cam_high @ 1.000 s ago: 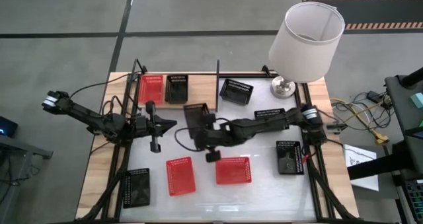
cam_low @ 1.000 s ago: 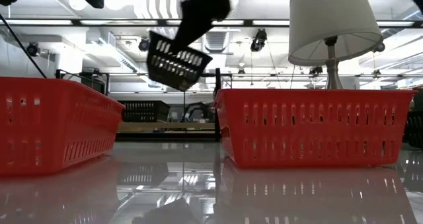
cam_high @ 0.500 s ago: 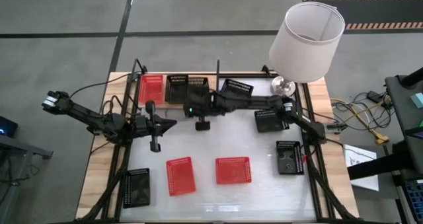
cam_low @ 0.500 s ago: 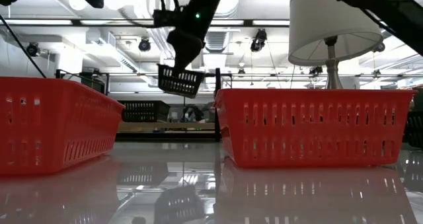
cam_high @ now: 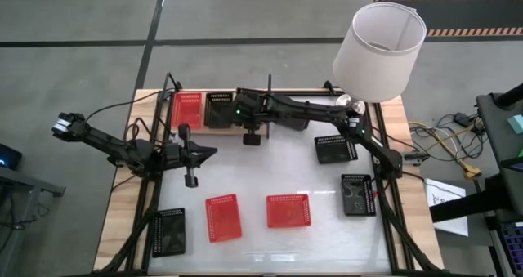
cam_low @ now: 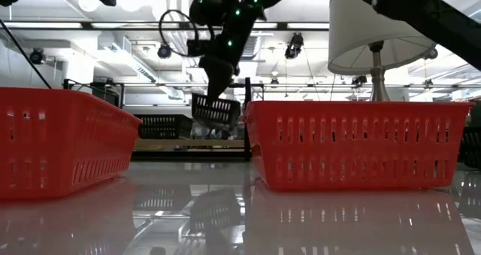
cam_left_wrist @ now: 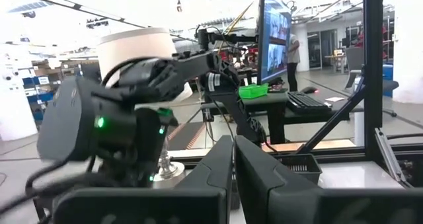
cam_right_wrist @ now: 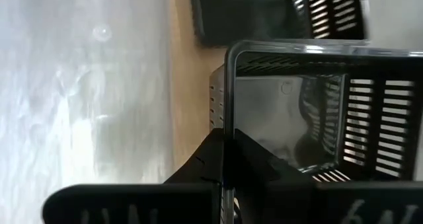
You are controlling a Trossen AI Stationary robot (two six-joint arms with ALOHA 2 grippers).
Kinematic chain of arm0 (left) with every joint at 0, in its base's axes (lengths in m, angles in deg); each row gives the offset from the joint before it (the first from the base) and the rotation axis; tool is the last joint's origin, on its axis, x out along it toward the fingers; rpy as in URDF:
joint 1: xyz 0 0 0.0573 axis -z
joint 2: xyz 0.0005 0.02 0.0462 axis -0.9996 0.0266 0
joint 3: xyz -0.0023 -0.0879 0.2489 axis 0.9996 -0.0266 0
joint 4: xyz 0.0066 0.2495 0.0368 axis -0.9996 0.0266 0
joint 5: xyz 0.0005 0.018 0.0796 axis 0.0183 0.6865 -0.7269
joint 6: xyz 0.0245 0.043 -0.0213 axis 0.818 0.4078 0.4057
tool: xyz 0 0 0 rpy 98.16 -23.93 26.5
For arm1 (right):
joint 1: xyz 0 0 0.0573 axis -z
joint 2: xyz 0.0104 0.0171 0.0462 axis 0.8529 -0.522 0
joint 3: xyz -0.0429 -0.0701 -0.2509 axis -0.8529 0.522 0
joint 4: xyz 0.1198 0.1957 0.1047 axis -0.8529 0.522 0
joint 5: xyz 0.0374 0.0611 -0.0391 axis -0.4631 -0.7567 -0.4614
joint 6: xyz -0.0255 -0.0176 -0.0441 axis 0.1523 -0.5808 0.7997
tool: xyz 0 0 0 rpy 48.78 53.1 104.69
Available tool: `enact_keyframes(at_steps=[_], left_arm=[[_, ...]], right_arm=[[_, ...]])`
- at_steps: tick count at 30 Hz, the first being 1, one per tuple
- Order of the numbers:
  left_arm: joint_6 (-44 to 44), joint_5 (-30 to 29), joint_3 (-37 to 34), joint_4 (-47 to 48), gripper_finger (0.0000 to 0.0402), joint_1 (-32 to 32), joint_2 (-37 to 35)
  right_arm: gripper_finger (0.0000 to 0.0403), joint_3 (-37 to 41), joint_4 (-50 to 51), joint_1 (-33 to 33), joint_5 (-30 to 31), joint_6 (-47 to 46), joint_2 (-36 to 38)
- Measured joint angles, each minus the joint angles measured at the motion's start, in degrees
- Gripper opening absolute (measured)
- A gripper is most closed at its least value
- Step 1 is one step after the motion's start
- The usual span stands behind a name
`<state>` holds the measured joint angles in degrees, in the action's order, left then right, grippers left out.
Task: Stack baskets on shelf by color
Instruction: Put the black basket on the shelf
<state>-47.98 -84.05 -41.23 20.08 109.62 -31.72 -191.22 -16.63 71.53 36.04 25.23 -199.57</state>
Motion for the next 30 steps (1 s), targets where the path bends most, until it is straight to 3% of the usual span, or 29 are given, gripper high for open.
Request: enact_keyframes(at_steps=[19,30], left_arm=[[1.10,0.00,-0.02,-0.02,0.0001,0.00,-0.24],[1.10,-0.02,-0.02,-0.02,0.0001,0.00,-0.22]], right_arm=[[0.0014,0.04,-0.12,0.57,0.11,1.76,-3.34],[0.0086,0.07,-0.24,0.55,0.09,1.00,-3.34]])
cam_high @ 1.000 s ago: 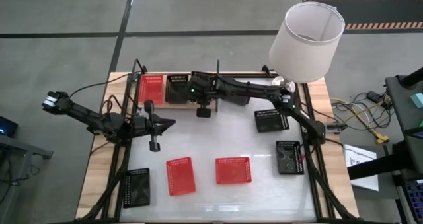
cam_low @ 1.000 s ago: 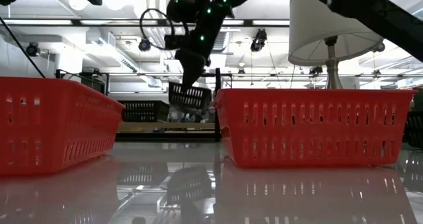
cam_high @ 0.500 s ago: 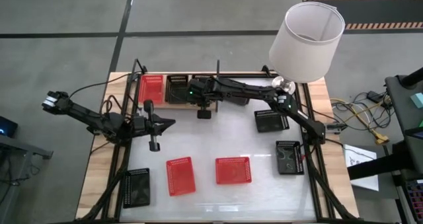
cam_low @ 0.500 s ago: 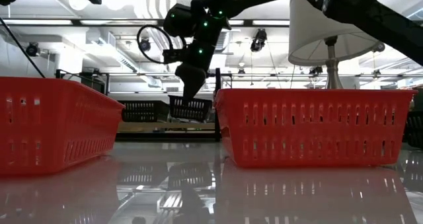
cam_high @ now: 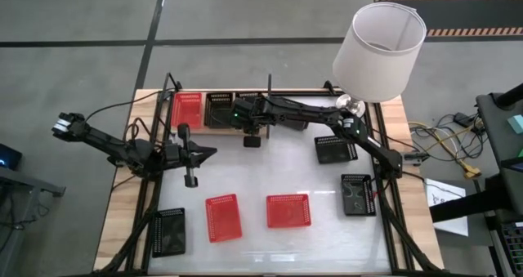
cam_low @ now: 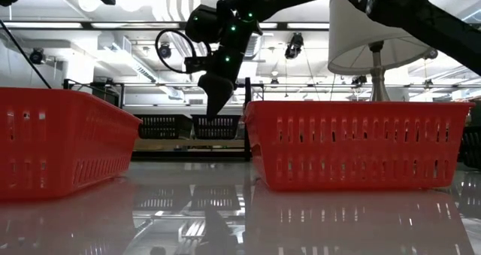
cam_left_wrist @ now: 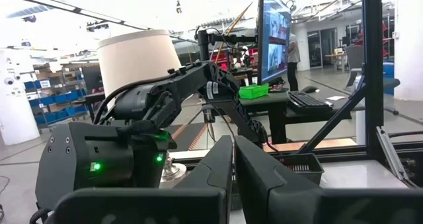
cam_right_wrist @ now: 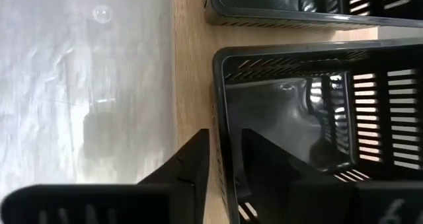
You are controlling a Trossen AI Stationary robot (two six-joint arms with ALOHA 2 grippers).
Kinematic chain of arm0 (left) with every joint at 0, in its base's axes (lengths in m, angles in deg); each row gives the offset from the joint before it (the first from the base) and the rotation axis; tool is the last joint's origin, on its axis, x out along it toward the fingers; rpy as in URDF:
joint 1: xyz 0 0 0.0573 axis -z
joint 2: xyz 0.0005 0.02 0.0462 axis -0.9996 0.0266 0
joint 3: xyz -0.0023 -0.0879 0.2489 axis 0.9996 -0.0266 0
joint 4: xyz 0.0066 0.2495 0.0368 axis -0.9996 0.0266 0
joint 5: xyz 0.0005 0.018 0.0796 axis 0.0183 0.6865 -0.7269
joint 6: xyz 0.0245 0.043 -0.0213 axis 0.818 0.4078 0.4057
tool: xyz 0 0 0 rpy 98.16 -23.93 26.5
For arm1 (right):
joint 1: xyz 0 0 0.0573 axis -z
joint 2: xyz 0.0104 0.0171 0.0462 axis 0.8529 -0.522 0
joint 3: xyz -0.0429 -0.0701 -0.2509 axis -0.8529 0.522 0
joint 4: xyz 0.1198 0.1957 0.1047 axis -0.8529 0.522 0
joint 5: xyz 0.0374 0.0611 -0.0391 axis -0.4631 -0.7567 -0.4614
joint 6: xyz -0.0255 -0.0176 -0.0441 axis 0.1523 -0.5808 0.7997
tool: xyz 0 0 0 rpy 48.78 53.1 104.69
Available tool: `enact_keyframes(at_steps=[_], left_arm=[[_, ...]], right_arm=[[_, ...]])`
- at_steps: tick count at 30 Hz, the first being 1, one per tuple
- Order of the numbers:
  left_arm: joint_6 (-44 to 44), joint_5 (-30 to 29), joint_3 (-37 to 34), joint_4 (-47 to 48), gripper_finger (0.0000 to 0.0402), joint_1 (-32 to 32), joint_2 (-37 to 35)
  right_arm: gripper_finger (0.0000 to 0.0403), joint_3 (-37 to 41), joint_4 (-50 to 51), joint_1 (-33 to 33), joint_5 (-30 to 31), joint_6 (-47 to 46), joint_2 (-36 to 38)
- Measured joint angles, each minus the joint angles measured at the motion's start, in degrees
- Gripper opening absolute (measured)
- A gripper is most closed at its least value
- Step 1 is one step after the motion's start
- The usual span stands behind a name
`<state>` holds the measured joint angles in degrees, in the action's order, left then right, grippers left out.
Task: Stack baskets on shelf by color
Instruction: Put the black basket on the shelf
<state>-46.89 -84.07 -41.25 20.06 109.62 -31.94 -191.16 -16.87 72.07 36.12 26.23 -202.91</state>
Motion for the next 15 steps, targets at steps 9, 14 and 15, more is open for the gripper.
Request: enact_keyframes(at_steps=[9,14,15], left_arm=[[0.00,0.00,0.00,0.00,0.0001,0.00,0.00],[0.00,0.00,0.00,0.00,0.0001,0.00,0.00],[0.00,0.00,0.00,0.00,0.0001,0.00,0.00]], right_arm=[[0.0086,0.00,-1.28,-0.57,-0.61,-0.13,0.02],[0.0071,0.00,-2.19,-0.79,-0.61,-0.03,0.02],[0.0069,0.00,-2.34,-0.81,-0.77,0.12,0.02]])
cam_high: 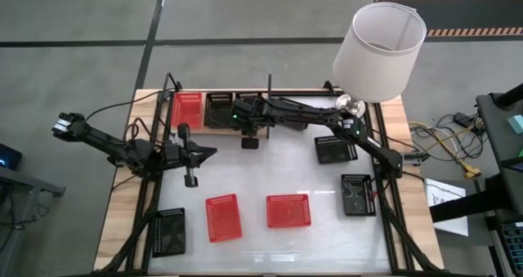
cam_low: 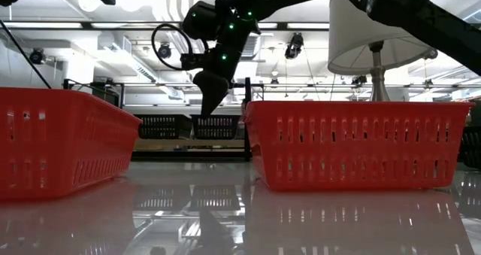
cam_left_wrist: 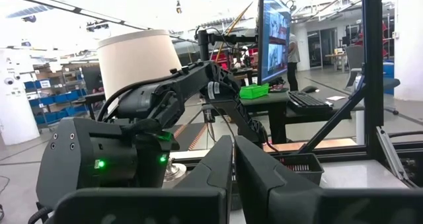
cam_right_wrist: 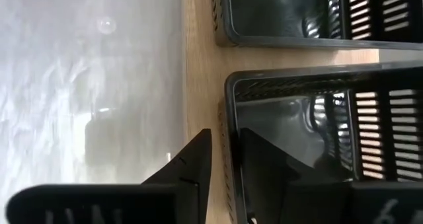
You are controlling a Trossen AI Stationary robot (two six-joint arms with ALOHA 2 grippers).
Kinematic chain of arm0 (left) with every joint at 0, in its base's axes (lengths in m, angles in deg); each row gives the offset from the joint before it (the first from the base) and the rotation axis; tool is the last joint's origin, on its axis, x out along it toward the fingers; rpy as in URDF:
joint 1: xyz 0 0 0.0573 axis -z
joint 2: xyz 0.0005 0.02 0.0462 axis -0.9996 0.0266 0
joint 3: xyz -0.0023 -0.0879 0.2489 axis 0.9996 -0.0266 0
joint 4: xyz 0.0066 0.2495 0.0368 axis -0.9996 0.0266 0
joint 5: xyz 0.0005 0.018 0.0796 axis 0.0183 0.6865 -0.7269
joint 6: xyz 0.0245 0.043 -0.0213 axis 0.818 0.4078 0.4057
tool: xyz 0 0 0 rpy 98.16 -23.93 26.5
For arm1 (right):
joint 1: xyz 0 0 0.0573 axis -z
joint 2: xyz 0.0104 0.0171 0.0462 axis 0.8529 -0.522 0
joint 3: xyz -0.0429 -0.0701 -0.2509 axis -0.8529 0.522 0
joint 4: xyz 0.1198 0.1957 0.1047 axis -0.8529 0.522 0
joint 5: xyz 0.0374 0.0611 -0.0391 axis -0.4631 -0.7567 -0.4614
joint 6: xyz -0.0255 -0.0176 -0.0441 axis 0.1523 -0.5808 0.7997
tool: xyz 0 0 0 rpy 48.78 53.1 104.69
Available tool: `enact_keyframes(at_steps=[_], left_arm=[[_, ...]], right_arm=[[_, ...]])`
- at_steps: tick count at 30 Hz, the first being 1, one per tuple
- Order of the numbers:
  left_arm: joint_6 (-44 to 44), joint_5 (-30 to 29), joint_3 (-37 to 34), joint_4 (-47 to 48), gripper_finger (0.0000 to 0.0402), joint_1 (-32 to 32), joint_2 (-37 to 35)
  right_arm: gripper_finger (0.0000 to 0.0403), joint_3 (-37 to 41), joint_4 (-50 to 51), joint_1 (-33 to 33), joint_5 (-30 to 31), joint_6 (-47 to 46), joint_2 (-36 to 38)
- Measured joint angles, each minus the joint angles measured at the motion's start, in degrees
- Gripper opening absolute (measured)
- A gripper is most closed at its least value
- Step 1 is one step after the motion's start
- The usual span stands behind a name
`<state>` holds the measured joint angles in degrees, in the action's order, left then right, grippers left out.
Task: Stack baskets on shelf by color
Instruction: Put the black basket on the shelf
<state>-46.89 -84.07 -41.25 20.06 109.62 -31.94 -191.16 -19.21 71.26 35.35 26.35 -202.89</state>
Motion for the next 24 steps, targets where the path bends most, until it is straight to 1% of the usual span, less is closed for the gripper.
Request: enact_keyframes(at_steps=[5,13,21,24], left_arm=[[0.00,0.00,0.00,-0.02,0.0001,0.00,0.00],[0.00,0.00,-0.01,-0.37,0.0001,0.00,0.03],[0.00,0.00,-0.02,-0.37,0.0001,0.00,0.15],[0.00,0.00,-0.02,-0.39,0.0001,0.00,0.15]], right_arm=[[0.0060,0.00,-1.34,-0.03,-2.80,0.04,0.00],[0.0058,0.00,-2.00,-0.09,-2.64,-0.23,0.00],[0.0058,0.01,0.50,-0.07,-2.10,0.19,0.00],[0.0058,0.02,0.57,-0.07,-0.44,0.35,0.00]])
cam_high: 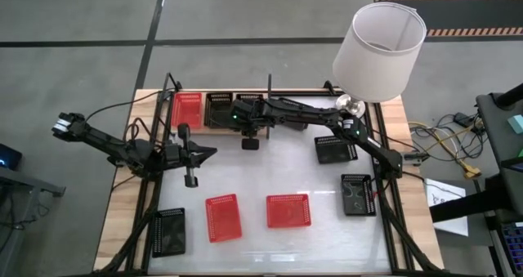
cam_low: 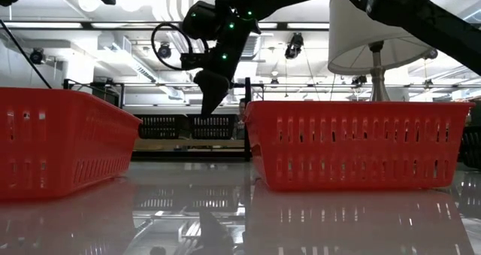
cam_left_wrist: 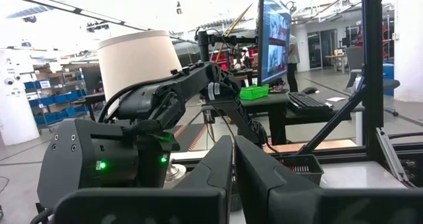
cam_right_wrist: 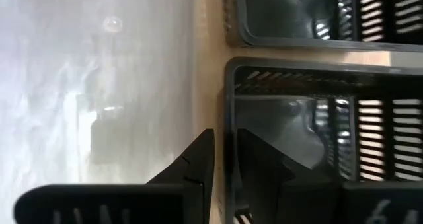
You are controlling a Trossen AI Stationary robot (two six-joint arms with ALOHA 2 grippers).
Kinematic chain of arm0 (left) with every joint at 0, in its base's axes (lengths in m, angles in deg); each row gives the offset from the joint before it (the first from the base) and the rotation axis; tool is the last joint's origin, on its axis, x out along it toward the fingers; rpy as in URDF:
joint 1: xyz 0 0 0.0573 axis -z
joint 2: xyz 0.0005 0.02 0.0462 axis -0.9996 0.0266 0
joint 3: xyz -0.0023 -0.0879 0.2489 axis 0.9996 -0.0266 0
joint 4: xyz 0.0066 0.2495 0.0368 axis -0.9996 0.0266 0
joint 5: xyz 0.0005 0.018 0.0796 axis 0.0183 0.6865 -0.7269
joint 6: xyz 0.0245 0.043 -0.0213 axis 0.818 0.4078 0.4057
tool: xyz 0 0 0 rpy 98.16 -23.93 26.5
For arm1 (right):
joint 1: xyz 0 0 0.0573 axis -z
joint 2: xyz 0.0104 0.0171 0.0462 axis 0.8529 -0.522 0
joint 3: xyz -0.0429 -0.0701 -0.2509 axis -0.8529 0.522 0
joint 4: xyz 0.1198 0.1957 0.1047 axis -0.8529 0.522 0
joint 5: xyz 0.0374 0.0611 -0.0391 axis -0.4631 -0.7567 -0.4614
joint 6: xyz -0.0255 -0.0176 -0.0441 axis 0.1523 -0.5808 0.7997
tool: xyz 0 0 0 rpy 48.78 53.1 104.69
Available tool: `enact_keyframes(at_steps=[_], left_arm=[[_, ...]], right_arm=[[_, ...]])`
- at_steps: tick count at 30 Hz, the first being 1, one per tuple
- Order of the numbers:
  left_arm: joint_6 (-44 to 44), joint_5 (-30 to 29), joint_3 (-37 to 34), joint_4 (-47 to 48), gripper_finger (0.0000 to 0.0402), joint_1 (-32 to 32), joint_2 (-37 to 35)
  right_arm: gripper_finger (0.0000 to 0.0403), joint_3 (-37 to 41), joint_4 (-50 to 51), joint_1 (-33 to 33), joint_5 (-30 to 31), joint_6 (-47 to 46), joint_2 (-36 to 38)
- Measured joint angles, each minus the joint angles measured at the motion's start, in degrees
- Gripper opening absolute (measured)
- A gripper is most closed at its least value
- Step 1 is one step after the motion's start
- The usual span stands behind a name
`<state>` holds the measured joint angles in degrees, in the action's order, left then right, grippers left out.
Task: Stack baskets on shelf by color
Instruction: Put the black basket on the shelf, then stack the red basket on top of the red basket on the shelf
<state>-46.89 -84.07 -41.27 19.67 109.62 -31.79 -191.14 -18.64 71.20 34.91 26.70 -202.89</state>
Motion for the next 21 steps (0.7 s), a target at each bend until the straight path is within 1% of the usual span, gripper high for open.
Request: enact_keyframes(at_steps=[3,14,21], left_arm=[[0.00,0.00,0.00,0.02,0.0001,-0.01,0.11],[0.00,0.00,0.00,-0.03,0.0001,0.00,0.11],[0.00,0.00,0.00,0.00,0.0001,-0.01,0.20]], right_arm=[[0.0058,0.00,0.83,0.06,2.71,0.96,0.00],[0.0058,0.00,0.70,0.06,2.34,2.08,0.16],[0.0054,0.04,1.39,-1.03,2.32,2.15,3.26]])
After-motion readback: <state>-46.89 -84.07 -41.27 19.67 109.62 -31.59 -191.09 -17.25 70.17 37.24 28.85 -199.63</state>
